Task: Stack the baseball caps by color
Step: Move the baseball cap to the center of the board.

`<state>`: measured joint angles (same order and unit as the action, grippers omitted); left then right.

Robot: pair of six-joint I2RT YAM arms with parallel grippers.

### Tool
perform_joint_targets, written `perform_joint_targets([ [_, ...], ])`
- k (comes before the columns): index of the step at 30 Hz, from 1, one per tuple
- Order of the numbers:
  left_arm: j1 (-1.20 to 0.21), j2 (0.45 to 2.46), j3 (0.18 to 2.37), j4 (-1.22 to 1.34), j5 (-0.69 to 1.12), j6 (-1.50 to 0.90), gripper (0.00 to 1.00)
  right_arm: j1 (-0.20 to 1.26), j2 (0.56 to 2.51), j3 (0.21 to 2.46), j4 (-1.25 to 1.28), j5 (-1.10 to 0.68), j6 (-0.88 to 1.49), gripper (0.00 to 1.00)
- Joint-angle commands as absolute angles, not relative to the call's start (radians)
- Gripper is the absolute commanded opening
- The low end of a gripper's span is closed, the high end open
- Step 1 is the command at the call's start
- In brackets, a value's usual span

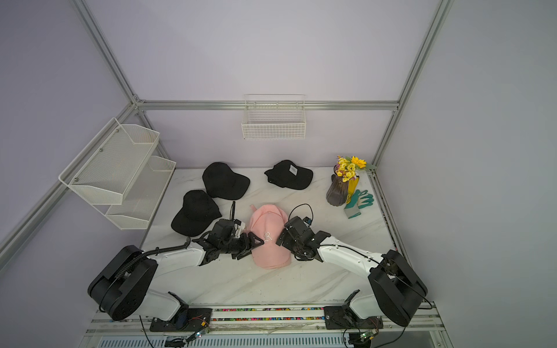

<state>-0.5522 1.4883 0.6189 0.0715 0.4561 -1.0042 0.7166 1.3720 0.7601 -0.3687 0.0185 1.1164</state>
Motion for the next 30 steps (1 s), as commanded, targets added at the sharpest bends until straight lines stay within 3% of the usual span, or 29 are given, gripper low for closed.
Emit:
perform_joint_targets([
  [1,-0.556,1.487,0.717,-0.022,0.435,-0.816,0.82,0.724,1.311,0.771,-0.458,0.053,1.078,0.97],
  [8,-0.54,1.402,0.766,-0.231,0.285,-0.774,0.86,0.61,1.243,0.847,-0.59,0.069,0.964,0.97],
  [15,-0.521,1.384,0.784,-0.237,0.223,-0.798,0.88,0.564,1.258,0.915,-0.624,0.065,0.904,0.97],
  [17,-0.498,1.403,0.791,-0.175,0.21,-0.83,0.88,0.553,1.265,0.918,-0.623,0.06,0.905,0.97],
  [23,-0.472,1.548,0.719,0.333,0.436,-0.94,0.92,0.546,1.259,0.906,-0.607,0.042,0.919,0.97],
  [30,-0.563,1.691,0.676,0.524,0.423,-1.119,0.83,0.531,1.26,0.906,-0.606,0.031,0.937,0.97],
])
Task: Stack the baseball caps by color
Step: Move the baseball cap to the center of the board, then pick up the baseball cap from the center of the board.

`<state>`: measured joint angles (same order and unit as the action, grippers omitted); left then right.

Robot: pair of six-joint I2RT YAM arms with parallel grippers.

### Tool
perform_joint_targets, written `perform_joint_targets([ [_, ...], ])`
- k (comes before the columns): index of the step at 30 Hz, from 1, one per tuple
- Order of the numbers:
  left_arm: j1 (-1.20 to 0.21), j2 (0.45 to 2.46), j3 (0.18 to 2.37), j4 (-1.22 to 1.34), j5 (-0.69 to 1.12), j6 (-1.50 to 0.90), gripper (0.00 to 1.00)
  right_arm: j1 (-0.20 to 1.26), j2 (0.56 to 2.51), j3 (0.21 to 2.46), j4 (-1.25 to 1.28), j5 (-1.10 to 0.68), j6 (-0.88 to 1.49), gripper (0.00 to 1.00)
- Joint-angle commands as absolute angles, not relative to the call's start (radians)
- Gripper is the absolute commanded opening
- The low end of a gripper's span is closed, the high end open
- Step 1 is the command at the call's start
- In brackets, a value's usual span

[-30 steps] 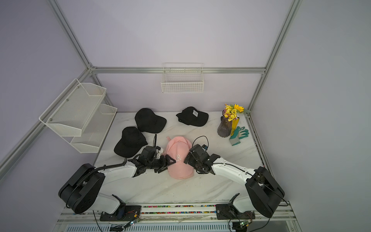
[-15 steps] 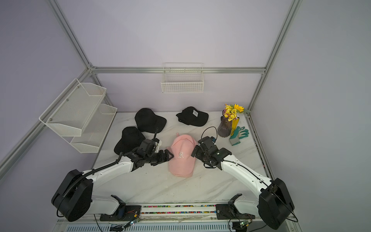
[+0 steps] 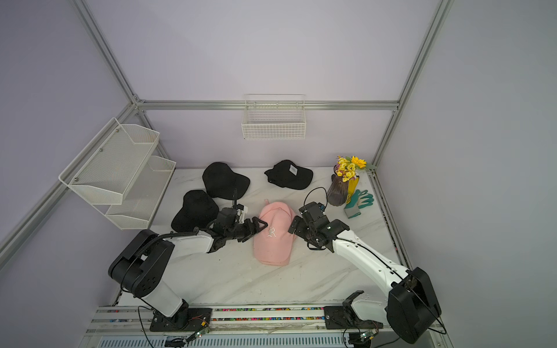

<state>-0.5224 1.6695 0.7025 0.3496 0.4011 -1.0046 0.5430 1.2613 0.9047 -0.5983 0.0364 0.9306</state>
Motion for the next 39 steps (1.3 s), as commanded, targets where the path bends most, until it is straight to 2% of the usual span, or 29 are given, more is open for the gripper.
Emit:
perform_joint_targets([
  [1,-0.577,1.7,0.662,0.545,0.405,-1.154,0.82,0.528,1.257,0.905,-0.606,0.031,0.941,0.97],
  [11,-0.711,1.816,0.666,0.715,0.31,-1.313,0.79,0.479,1.22,0.887,-0.614,0.013,0.954,0.97],
  [14,-0.707,1.835,0.673,0.759,0.296,-1.308,0.86,0.462,1.197,0.893,-0.623,0.012,0.949,0.97],
  [15,-0.699,1.823,0.68,0.742,0.289,-1.283,0.92,0.459,1.188,0.897,-0.631,0.018,0.947,0.97],
  [16,-0.688,1.804,0.69,0.7,0.281,-1.255,0.98,0.455,1.183,0.903,-0.64,0.024,0.945,0.97],
  [17,-0.677,1.773,0.703,0.637,0.27,-1.211,1.0,0.451,1.176,0.91,-0.65,0.032,0.94,0.97],
  [24,-0.557,1.448,0.798,0.107,0.04,-0.967,1.0,0.432,1.177,1.0,-0.715,0.086,0.888,0.97],
  [27,-0.525,1.422,0.902,-0.021,-0.055,-0.894,1.0,0.424,1.199,1.046,-0.715,0.092,0.867,0.97],
  [30,-0.49,1.5,0.974,0.069,-0.014,-0.904,1.0,0.415,1.229,1.09,-0.714,0.115,0.848,0.98],
  [35,-0.437,1.754,1.155,0.287,0.105,-1.04,0.96,0.401,1.265,1.133,-0.665,0.114,0.819,0.97],
  [39,-0.433,1.956,1.394,0.288,0.105,-1.067,0.96,0.39,1.287,1.142,-0.595,0.048,0.8,0.97],
])
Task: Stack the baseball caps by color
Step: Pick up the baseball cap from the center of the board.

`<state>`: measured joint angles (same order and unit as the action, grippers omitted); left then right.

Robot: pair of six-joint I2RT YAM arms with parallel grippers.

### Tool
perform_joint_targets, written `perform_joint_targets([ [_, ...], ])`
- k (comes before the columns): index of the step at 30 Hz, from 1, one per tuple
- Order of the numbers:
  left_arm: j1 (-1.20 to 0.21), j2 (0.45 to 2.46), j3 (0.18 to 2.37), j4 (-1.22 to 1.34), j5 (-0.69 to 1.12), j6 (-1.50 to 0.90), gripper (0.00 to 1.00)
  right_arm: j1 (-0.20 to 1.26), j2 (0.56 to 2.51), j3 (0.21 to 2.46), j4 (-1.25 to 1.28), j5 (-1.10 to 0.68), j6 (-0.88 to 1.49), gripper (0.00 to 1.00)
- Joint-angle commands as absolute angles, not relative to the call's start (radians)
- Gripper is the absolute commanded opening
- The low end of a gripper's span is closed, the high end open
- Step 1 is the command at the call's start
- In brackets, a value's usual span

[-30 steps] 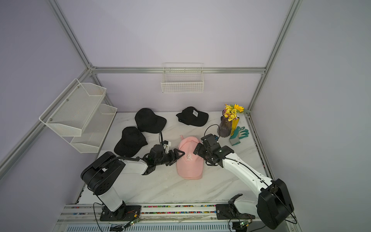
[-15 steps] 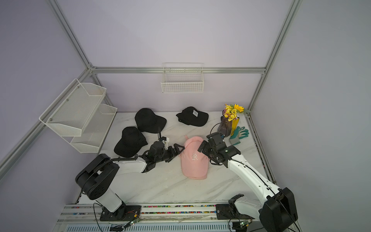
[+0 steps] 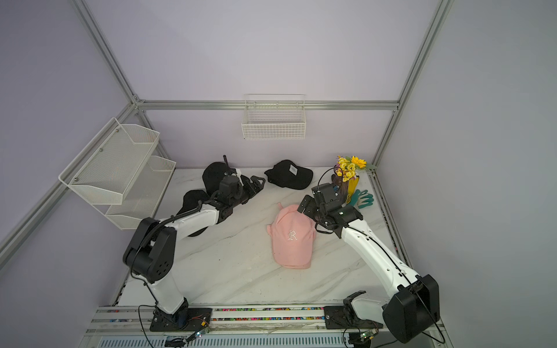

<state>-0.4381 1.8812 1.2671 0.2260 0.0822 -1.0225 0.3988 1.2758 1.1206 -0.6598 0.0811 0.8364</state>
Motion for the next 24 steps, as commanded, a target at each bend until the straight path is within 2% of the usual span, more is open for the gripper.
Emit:
perform_joint_targets([
  [1,-0.43,1.998,1.437,0.293,0.107,-1.084,0.96,0.389,1.289,1.139,-0.576,0.035,0.797,0.97],
  [7,-0.403,2.267,1.667,0.37,0.165,-1.23,0.95,0.383,1.255,1.076,-0.331,-0.141,0.703,0.97],
  [13,-0.385,2.463,1.884,0.384,0.222,-1.266,0.94,0.377,1.282,1.104,-0.316,-0.192,0.656,0.97],
  [16,-0.374,2.529,1.963,0.357,0.22,-1.269,0.89,0.374,1.302,1.104,-0.313,-0.229,0.671,0.97],
  [19,-0.368,2.597,2.055,0.328,0.253,-1.27,0.71,0.373,1.315,1.1,-0.311,-0.271,0.679,0.97],
  [21,-0.367,2.642,2.112,0.301,0.282,-1.285,0.49,0.372,1.316,1.095,-0.313,-0.28,0.683,0.97],
  [24,-0.365,2.655,2.113,0.315,0.315,-1.307,0.22,0.367,1.322,1.099,-0.316,-0.279,0.675,0.97],
])
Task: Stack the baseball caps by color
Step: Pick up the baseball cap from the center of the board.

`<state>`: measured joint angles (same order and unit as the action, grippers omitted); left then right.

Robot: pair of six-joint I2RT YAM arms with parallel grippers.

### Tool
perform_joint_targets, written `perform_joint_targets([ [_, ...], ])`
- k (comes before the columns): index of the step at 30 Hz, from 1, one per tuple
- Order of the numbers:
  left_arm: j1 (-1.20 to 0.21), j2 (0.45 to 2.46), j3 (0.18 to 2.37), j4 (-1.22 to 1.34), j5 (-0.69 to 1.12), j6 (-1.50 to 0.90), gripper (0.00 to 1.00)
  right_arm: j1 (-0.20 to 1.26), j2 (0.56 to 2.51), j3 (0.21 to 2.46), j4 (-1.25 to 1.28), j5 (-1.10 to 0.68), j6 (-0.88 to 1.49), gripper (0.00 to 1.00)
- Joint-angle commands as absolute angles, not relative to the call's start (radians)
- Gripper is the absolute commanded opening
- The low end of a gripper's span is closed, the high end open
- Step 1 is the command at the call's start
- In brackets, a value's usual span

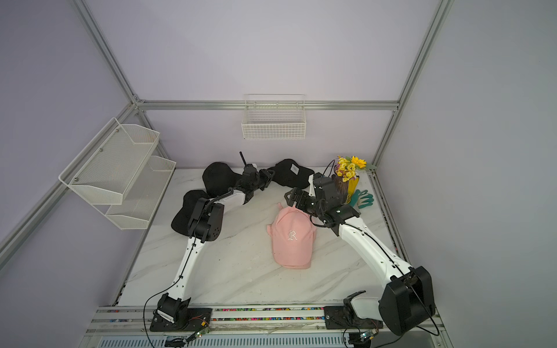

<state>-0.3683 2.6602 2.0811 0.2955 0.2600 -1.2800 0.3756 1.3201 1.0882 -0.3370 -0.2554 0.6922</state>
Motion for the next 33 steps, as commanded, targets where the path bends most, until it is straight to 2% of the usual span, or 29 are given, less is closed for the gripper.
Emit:
perform_joint_targets([
  [1,-0.366,2.645,2.096,0.32,0.319,-1.306,0.15,0.361,1.322,1.1,-0.316,-0.278,0.673,0.97],
  [3,-0.362,2.608,2.046,0.334,0.33,-1.294,0.02,0.348,1.33,1.102,-0.317,-0.286,0.675,0.97],
  [4,-0.36,2.588,2.021,0.339,0.334,-1.288,0.0,0.341,1.336,1.102,-0.316,-0.293,0.676,0.97],
  [10,-0.32,2.418,1.831,0.372,0.402,-1.261,0.0,0.295,1.363,1.116,-0.315,-0.359,0.693,0.97],
  [18,-0.257,2.188,1.614,0.381,0.461,-1.199,0.0,0.282,1.327,1.107,-0.315,-0.362,0.706,0.97],
  [28,-0.227,1.983,1.638,0.114,0.631,-1.001,0.0,0.279,1.242,1.053,-0.318,-0.334,0.713,0.97],
  [33,-0.227,1.832,1.644,-0.142,0.653,-0.825,0.0,0.279,1.219,1.046,-0.322,-0.345,0.709,0.97],
])
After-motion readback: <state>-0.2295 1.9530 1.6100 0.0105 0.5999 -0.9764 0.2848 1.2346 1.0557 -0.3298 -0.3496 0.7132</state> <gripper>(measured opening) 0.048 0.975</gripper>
